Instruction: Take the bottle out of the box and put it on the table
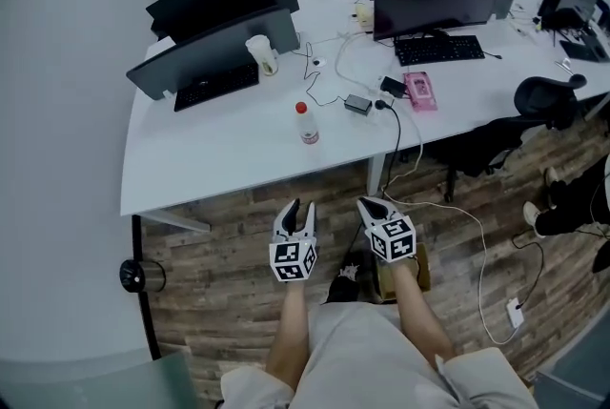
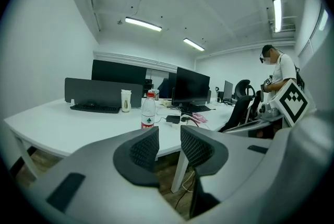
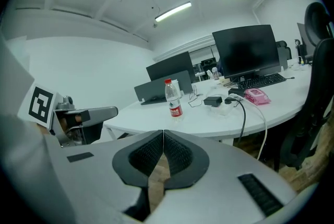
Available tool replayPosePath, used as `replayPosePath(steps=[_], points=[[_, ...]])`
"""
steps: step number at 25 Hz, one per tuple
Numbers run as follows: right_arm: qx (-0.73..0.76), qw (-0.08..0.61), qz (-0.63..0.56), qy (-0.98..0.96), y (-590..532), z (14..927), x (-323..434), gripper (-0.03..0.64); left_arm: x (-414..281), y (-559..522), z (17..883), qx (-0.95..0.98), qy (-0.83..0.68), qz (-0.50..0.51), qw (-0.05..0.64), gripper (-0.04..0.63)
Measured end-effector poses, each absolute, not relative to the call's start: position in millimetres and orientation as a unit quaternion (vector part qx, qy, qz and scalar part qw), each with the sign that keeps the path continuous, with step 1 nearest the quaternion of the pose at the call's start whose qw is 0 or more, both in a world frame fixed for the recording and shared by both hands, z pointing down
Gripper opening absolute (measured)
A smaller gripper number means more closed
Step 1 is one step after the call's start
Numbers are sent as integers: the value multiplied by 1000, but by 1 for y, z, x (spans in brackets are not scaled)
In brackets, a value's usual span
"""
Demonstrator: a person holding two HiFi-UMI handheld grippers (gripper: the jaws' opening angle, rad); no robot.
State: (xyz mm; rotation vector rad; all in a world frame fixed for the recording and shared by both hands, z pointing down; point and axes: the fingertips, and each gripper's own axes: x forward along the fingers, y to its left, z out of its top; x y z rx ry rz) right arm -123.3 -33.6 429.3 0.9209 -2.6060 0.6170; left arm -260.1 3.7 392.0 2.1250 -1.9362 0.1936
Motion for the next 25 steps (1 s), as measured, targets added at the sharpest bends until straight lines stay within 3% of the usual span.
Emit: replayPosePath(steps=[8,25], points=[[302,160,202,-918,-16,427,-123,40,-264,33,394,706,-692,70,135,15],[310,152,159,-925,-18,402,-124,40,-255,44,382,711,-685,58,148,15]])
